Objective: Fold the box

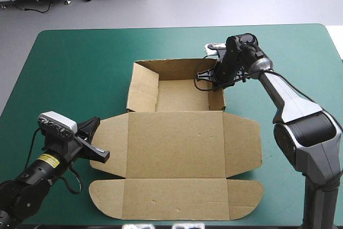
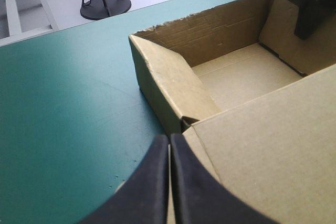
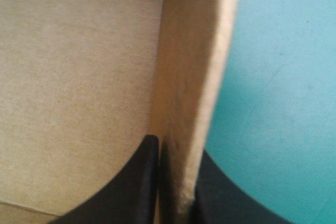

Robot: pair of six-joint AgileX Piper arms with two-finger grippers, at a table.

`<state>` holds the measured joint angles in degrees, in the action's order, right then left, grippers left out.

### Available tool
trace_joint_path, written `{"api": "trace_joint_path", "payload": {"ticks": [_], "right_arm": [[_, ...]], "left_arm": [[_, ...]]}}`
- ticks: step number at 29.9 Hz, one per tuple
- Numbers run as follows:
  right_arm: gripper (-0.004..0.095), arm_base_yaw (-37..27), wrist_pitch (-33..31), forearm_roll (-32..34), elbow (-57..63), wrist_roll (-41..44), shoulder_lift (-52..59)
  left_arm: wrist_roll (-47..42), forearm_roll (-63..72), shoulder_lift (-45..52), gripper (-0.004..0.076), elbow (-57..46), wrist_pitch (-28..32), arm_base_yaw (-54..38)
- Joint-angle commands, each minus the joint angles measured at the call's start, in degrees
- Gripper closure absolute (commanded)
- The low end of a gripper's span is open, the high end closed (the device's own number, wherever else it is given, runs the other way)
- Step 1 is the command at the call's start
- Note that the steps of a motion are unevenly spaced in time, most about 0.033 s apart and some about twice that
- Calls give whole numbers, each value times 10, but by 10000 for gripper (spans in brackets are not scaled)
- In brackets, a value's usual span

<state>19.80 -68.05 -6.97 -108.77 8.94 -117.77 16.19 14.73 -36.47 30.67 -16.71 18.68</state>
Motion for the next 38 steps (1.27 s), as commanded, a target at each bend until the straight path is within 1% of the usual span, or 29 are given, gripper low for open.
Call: {"api": "trace_joint_path", "payload": {"ticks": [1, 4, 8, 11, 17, 23, 29, 35, 38], "right_arm": [[914, -3, -6, 6, -45, -16, 35], [914, -3, -31, 25, -92, -19, 35], [914, -15, -36, 87, -151, -22, 35], [914, -48, -37, 83, -173, -22, 35], [914, -143, -37, 81, -175, -22, 44], [914, -244, -37, 107, -175, -41, 58], [914, -354, -37, 80, -168, -42, 60], [913, -445, -37, 84, -142, -44, 59], [914, -473, -37, 83, -119, -44, 59]], "left_arm": [[1, 8, 1, 729, 17, 40, 3], [1, 8, 1, 729, 17, 37, 3], [1, 8, 0, 729, 17, 35, 3], [1, 8, 0, 729, 17, 30, 3], [1, 8, 0, 729, 17, 28, 3], [1, 8, 0, 729, 17, 28, 3], [1, 8, 0, 729, 17, 22, 3], [1, 8, 0, 729, 17, 17, 3], [1, 8, 0, 729, 17, 17, 3]]}}
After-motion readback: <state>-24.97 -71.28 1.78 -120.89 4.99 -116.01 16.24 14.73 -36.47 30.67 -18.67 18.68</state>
